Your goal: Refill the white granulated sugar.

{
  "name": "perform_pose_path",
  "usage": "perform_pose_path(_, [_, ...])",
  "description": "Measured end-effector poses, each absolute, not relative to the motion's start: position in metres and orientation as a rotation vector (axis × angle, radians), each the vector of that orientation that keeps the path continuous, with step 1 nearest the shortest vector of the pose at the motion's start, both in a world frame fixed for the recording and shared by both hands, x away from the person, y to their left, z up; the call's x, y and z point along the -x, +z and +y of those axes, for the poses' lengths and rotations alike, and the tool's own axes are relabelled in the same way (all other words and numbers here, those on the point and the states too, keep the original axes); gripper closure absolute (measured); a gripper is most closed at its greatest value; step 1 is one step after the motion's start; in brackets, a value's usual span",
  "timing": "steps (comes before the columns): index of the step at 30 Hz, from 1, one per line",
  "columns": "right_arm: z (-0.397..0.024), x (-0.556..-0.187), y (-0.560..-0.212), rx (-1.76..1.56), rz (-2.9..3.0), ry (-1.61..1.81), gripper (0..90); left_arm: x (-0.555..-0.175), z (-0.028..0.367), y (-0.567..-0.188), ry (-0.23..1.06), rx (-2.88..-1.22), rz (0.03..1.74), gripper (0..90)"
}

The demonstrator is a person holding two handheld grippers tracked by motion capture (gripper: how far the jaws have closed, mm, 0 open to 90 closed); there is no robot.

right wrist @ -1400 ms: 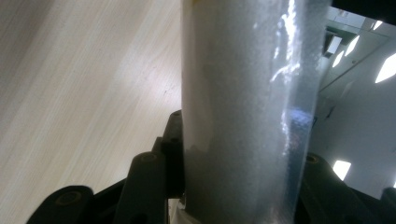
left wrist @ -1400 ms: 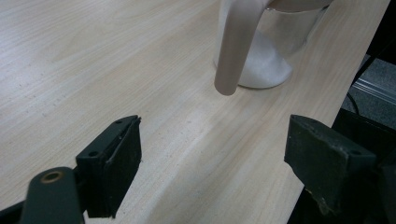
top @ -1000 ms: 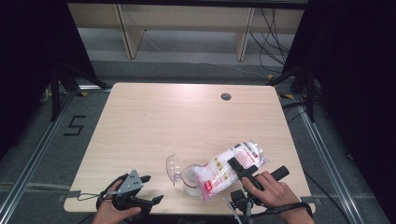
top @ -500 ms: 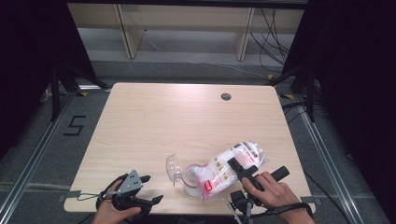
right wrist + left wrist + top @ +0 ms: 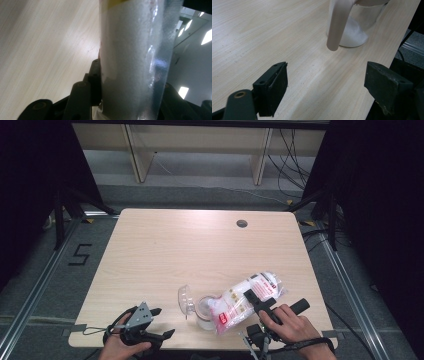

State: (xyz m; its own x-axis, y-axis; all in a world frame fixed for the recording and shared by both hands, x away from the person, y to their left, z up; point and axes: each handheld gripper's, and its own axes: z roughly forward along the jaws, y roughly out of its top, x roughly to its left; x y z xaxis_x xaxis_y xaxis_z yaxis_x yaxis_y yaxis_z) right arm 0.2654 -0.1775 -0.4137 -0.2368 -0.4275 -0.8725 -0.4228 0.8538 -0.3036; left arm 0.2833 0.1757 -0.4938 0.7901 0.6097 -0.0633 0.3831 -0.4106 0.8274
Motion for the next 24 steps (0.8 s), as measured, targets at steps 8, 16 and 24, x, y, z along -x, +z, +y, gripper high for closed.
perform_pose_path(8, [-0.1767,-0.2640,-0.4112,0.664,1.836,-0.036,65.8,-0.2827,0.1754,-0.4941,0.301,-2.045,0.754,18.5])
perform_pose_path(16, [-0.1769,-0.2644,-0.4120,0.657,1.859,-0.030,66.1,-0.2820,0.1768,-0.4922,0.298,-2.070,0.763,18.5])
perform_pose_path(24, [-0.1776,-0.2654,-0.4118,0.652,1.858,-0.017,66.3,-0.2820,0.1760,-0.4932,0.299,-2.055,0.762,18.6])
